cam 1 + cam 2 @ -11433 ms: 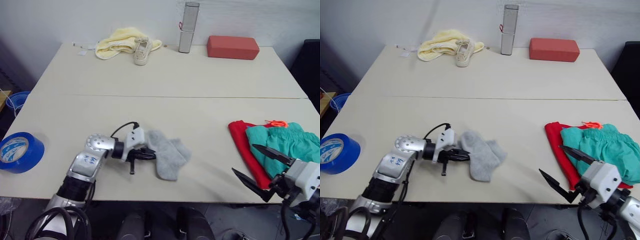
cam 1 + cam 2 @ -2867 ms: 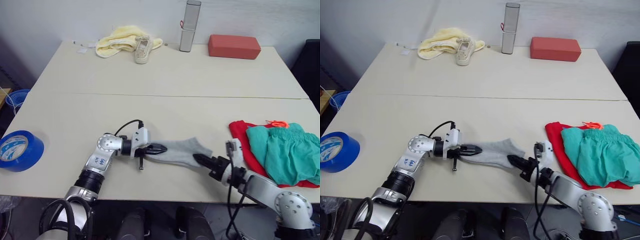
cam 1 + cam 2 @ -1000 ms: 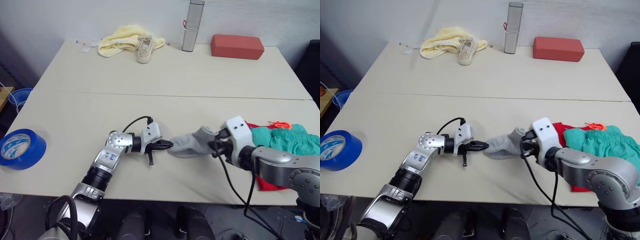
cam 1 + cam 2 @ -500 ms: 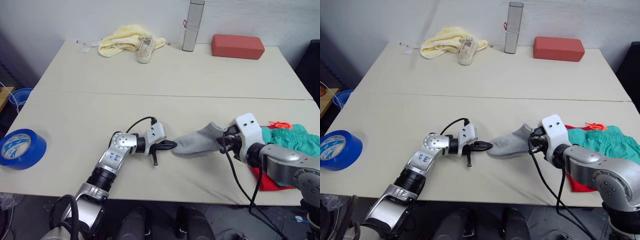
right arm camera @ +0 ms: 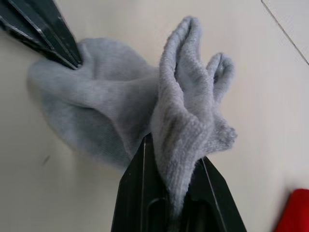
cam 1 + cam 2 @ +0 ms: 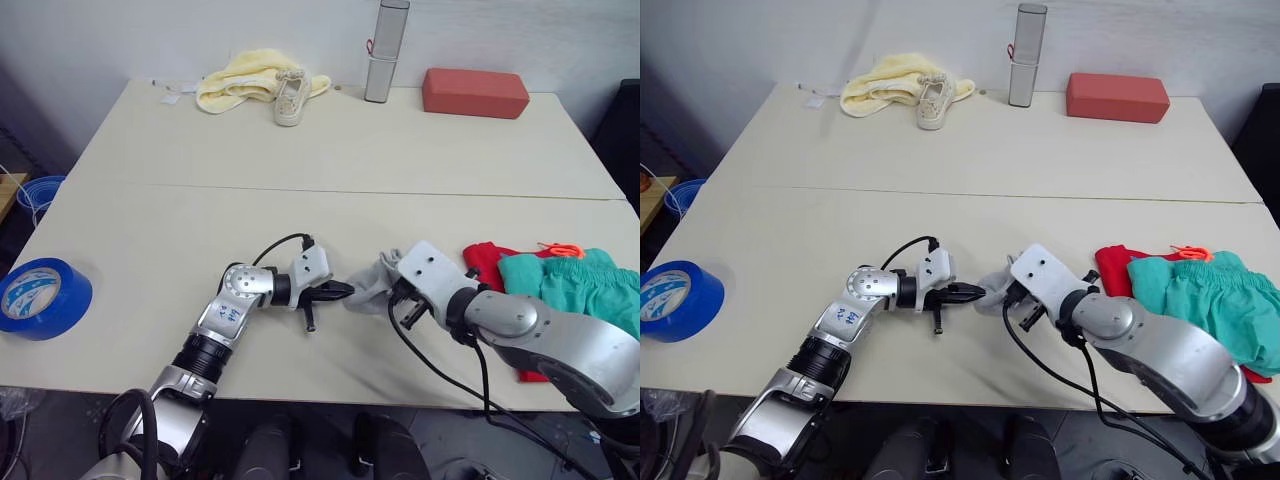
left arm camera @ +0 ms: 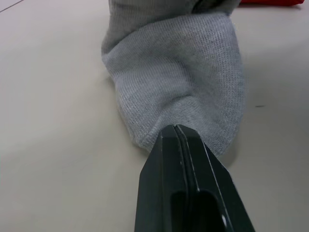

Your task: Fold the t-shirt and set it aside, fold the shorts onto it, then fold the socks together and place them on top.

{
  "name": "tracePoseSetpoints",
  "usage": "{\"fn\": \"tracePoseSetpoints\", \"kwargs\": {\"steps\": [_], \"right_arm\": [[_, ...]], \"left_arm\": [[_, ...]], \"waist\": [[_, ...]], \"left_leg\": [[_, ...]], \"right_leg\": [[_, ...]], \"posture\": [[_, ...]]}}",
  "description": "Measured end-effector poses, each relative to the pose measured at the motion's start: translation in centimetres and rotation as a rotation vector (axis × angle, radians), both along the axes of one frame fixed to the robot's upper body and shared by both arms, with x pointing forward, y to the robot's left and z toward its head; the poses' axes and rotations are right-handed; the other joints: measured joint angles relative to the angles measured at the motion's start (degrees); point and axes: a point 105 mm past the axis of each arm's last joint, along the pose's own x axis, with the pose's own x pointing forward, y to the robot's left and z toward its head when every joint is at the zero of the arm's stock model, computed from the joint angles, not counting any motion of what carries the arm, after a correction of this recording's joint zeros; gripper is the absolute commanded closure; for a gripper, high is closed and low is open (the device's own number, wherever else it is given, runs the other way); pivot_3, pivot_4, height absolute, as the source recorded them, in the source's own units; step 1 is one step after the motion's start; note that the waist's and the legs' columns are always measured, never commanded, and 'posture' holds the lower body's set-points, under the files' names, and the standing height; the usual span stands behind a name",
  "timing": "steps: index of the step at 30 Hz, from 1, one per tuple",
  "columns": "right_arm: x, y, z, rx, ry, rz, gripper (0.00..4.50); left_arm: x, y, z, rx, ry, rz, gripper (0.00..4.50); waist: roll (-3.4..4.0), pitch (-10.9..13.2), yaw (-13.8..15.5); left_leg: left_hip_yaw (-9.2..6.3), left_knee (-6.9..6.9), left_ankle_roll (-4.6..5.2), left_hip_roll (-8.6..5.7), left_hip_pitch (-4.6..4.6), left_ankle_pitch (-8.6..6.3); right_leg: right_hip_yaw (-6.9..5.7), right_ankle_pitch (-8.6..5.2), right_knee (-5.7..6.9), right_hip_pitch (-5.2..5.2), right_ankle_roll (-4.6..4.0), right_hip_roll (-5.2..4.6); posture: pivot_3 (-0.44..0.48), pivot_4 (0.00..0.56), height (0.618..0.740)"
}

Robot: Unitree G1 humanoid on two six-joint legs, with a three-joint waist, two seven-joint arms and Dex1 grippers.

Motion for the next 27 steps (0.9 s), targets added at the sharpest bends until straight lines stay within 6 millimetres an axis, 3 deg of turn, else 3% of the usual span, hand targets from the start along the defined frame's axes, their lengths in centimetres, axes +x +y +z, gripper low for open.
{"fn": "tracePoseSetpoints", "kwargs": {"steps": [9, 13, 16, 22, 27], "right_arm": [[0.0, 2.5, -0.1, -0.063, -0.032, 0.133, 4.46], [0.1, 2.5, -0.1, -0.057, -0.044, 0.145, 4.46], [0.1, 1.3, -0.6, -0.016, -0.015, 0.093, 4.46], [0.6, -2.9, 0.2, 0.188, 0.022, -0.102, 4.46], [-0.6, -5.7, -1.6, 0.329, 0.148, -0.178, 4.46]], "left_arm": [[0.0, 0.1, 0.0, 0.008, 0.005, -0.004, 4.5], [0.1, 0.3, 0.1, 0.011, 0.005, -0.001, 4.5], [0.2, 0.8, 0.2, 0.022, 0.006, 0.003, 4.5], [0.5, 2.4, 0.5, 0.024, 0.031, 0.017, 4.5], [0.6, 3.0, 0.8, 0.023, 0.043, 0.015, 4.5]], "waist": [[0.0, 0.0, -0.11], [0.0, 0.0, -0.07], [-0.01, 0.0, -0.06], [-0.01, 0.01, 0.01], [-0.02, 0.01, 0.06]], "left_leg": [[-0.01, 0.0, -0.01, 0.0, 0.0, 0.0], [0.0, 0.0, -0.01, 0.0, 0.0, 0.0], [-0.01, 0.0, -0.02, 0.0, -0.01, 0.0], [-0.01, -0.02, -0.01, 0.01, -0.03, 0.0], [0.01, -0.04, 0.0, 0.0, -0.07, -0.01]], "right_leg": [[-0.03, 0.0, 0.01, -0.01, 0.0, 0.01], [-0.05, 0.0, 0.01, 0.0, 0.0, 0.01], [-0.06, 0.0, 0.0, 0.02, 0.0, 0.02], [-0.05, 0.0, 0.02, -0.01, 0.0, 0.05], [-0.07, 0.0, -0.03, -0.01, 0.0, 0.09]], "posture": [[0.0, 0.15, 0.74], [0.0, 0.15, 0.74], [0.0, 0.15, 0.74], [0.0, 0.15, 0.74], [0.0, 0.15, 0.74]]}}
